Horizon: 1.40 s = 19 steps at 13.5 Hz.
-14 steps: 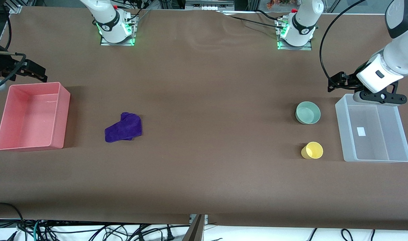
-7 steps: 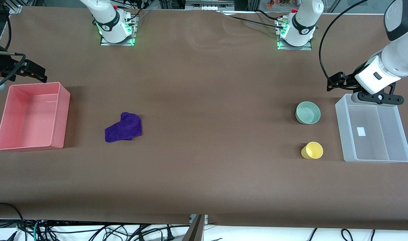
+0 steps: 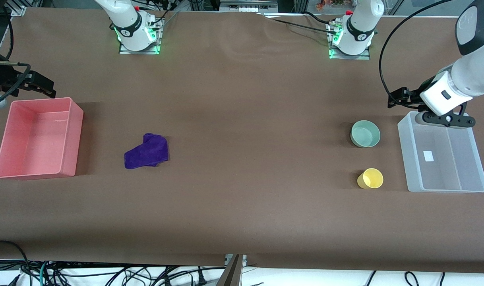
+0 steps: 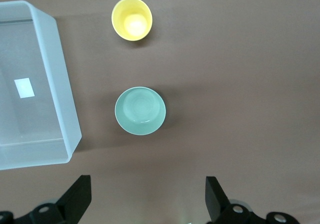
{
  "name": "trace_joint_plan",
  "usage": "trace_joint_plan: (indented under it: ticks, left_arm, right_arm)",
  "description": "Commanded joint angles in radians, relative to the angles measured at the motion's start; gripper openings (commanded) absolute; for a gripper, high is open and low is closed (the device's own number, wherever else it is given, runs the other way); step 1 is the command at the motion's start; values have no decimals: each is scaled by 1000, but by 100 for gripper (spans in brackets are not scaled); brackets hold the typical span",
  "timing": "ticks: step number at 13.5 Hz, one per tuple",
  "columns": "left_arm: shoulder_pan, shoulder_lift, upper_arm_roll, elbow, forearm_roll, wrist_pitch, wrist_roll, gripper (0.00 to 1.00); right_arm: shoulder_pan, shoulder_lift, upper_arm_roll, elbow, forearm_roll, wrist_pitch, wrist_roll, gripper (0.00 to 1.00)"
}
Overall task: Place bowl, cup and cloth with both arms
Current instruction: 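Grasp the purple cloth with the right gripper while the left gripper grasps the bowl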
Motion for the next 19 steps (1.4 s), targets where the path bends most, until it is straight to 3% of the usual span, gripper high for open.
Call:
trace_joint_plan:
  ticks: [1, 3, 5, 7, 10, 14, 15, 16, 17, 19]
  left_arm:
    - [5, 15, -2, 2, 43, -32, 193, 100]
    - [6, 42, -7, -13, 88, -33, 287, 100]
    - [43, 99, -7, -30, 86, 50, 420, 100]
    - [60, 131, -7, -131, 85, 227, 549, 100]
    - [60, 165, -5, -371, 93, 600, 580, 100]
    - [89, 337, -5, -398, 94, 814, 727, 100]
    - [90, 349, -5, -397, 94, 820, 749, 93]
    - [90, 357, -5, -397, 96, 820, 784, 43]
    - [90, 366, -5, -397, 94, 820, 798, 19]
    - [92, 398, -5, -391, 94, 826, 802, 0]
  right_arm:
    - [1, -6, -3, -1, -2, 5, -12, 100]
    - [2, 14, -3, -1, -12, 6, -11, 100]
    - [2, 22, -3, -12, -17, 22, -9, 100]
    - [4, 20, -1, -70, -18, 77, -6, 100]
    - [24, 34, 0, -171, -17, 172, -3, 100]
    - [24, 97, 78, -324, 1, 402, 15, 100]
    - [22, 103, 115, -375, 20, 483, 50, 100]
    - [22, 123, 144, -424, 44, 569, 134, 100]
    - [24, 156, 176, -449, 44, 636, 209, 100]
    - [43, 218, 203, -486, 34, 745, 247, 100]
